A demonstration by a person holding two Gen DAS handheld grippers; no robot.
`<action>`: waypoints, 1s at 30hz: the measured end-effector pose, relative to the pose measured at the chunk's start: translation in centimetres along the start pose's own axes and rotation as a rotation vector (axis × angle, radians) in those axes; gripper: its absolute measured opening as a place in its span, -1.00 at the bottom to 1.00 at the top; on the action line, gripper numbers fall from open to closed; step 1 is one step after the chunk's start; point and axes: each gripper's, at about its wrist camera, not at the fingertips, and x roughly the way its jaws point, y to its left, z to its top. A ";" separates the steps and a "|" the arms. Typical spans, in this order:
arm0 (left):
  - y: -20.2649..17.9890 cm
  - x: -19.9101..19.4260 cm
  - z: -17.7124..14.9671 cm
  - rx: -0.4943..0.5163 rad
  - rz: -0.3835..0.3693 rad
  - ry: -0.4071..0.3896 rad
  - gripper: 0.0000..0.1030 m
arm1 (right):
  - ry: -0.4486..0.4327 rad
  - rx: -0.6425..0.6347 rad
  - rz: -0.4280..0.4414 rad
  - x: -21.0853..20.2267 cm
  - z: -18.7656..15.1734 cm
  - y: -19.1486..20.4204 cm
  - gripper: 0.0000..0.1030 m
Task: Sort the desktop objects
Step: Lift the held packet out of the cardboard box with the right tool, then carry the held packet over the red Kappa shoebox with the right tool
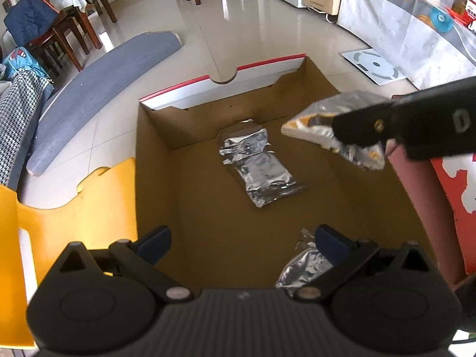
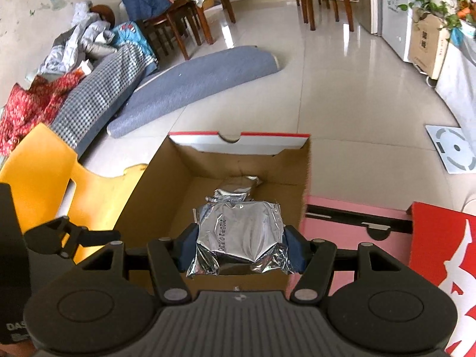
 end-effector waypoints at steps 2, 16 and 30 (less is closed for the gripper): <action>-0.5 0.1 0.2 0.005 -0.004 0.000 1.00 | -0.012 0.011 -0.007 -0.6 0.0 -0.6 0.17; -3.9 0.9 1.3 0.048 -0.029 0.007 1.00 | -0.024 0.088 -0.077 -2.6 -0.7 -5.2 0.17; -6.9 1.3 1.6 0.104 -0.047 0.010 1.00 | 0.012 0.145 -0.142 -2.1 -2.4 -8.6 0.17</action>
